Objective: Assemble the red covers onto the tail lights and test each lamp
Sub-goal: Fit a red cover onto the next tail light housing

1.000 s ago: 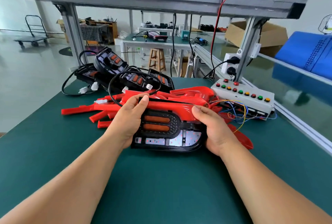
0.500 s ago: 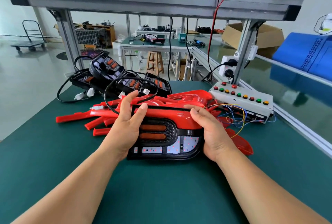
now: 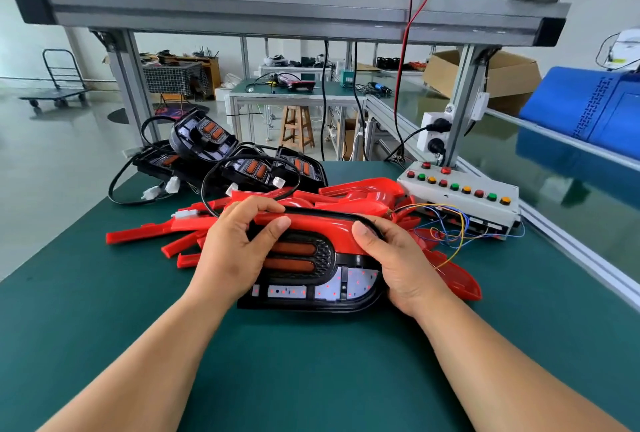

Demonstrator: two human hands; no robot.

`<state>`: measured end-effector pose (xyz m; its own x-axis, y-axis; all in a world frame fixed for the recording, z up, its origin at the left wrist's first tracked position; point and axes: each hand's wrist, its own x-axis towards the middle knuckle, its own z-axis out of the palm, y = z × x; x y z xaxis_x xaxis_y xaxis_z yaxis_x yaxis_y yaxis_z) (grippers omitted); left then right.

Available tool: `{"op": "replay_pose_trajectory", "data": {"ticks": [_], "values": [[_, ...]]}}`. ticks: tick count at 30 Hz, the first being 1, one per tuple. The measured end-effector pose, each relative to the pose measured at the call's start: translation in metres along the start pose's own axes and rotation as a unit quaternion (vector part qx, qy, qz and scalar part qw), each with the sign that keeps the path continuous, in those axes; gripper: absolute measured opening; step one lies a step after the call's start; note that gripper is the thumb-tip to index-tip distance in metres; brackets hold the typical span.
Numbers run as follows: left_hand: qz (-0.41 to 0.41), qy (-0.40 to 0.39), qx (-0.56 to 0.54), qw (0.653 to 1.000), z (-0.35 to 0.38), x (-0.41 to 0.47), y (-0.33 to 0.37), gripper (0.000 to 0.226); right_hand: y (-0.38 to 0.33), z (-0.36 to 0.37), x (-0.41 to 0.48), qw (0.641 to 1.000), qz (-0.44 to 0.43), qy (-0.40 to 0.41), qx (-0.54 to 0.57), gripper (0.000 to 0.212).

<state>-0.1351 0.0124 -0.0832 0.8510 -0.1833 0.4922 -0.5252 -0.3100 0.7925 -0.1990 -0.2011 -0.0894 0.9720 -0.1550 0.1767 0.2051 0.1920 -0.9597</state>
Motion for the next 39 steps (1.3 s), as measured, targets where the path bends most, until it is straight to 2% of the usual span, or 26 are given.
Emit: {"op": "replay_pose_trajectory", "data": {"ticks": [5, 8, 10, 12, 14, 17, 21, 26, 39], "values": [[0.007, -0.004, 0.009, 1.000, -0.001, -0.003, 0.003, 0.024, -0.001, -0.002, -0.001, 1.000, -0.018, -0.009, -0.008, 0.031], [-0.069, -0.014, -0.073, 0.995, 0.000, -0.005, 0.007, 0.037, -0.001, -0.001, -0.002, 0.999, -0.022, 0.004, -0.028, 0.027], [-0.138, -0.038, -0.199, 0.969, 0.000, -0.006, 0.012, 0.043, -0.002, -0.001, -0.003, 0.999, -0.016, 0.006, -0.032, 0.029], [-0.191, -0.073, -0.317, 0.926, 0.001, -0.009, 0.017, 0.039, -0.003, -0.001, -0.004, 0.999, -0.015, 0.001, -0.030, 0.029], [-0.210, -0.085, -0.367, 0.902, 0.001, -0.011, 0.022, 0.031, -0.005, -0.002, -0.004, 0.999, -0.012, -0.006, -0.032, 0.032], [-0.215, -0.071, -0.365, 0.903, 0.002, -0.011, 0.022, 0.026, -0.004, -0.003, -0.004, 0.999, 0.003, -0.029, -0.044, 0.045], [-0.207, -0.065, -0.341, 0.914, 0.003, -0.010, 0.020, 0.027, -0.003, -0.007, -0.002, 0.997, 0.034, -0.049, -0.057, 0.045], [-0.214, -0.098, -0.345, 0.909, 0.003, -0.011, 0.018, 0.034, -0.001, -0.007, -0.002, 0.998, 0.036, -0.029, -0.036, 0.057], [-0.191, -0.079, -0.340, 0.918, 0.005, -0.011, 0.016, 0.030, -0.001, -0.005, -0.006, 0.999, 0.009, -0.020, -0.028, 0.047]]}}
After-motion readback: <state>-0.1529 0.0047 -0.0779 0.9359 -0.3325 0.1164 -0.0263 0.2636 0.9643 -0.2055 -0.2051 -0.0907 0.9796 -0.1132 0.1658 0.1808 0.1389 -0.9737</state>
